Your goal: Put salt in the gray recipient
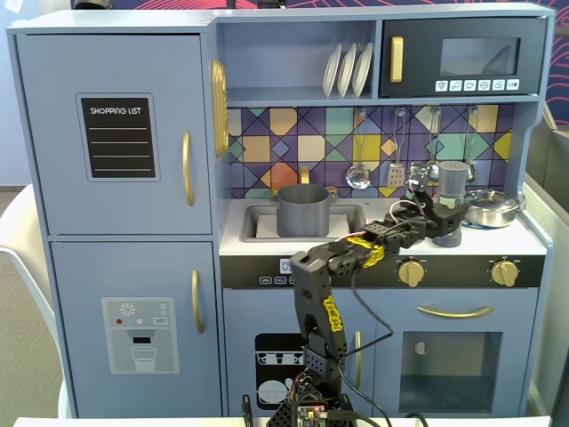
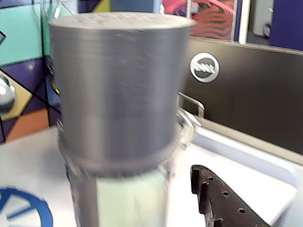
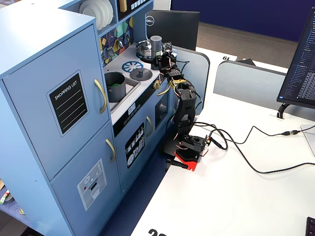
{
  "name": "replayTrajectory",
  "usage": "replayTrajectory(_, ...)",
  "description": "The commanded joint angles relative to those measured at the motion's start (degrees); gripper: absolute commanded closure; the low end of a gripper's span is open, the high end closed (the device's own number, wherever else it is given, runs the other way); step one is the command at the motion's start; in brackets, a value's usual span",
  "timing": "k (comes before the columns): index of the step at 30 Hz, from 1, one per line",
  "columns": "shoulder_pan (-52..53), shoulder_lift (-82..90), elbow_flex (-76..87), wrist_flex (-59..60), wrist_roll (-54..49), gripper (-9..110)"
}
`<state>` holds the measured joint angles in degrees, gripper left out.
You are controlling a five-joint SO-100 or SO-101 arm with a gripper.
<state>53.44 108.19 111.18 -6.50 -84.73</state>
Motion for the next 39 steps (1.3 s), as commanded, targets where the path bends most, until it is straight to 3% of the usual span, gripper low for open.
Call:
replayTrajectory(1, 1.7, 12.7, 4.4, 2.9, -2.0, 18)
replayTrajectory(7, 0.5, 30.2, 14.4, 13.5, -3.3, 18)
replayTrajectory(12, -6.2, 46.1, 16.9, 40.5, -0.6, 22)
replayTrajectory(13, -8.3, 49.0, 16.8, 47.8, -3.0, 36)
replayTrajectory(16, -17.4, 56.6, 17.3, 61.4, -1.8, 96)
replayTrajectory(17, -21.0, 59.2, 17.8, 64.3, 1.3, 101)
replayTrajectory(24, -41.0, 66.4, 27.4, 80.2, -3.3, 101)
replayTrajectory(34, -51.2, 67.1, 64.5, 54.9, -2.5, 101)
replayTrajectory(39, -54.8, 72.9, 67.3, 68.4, 2.5, 101)
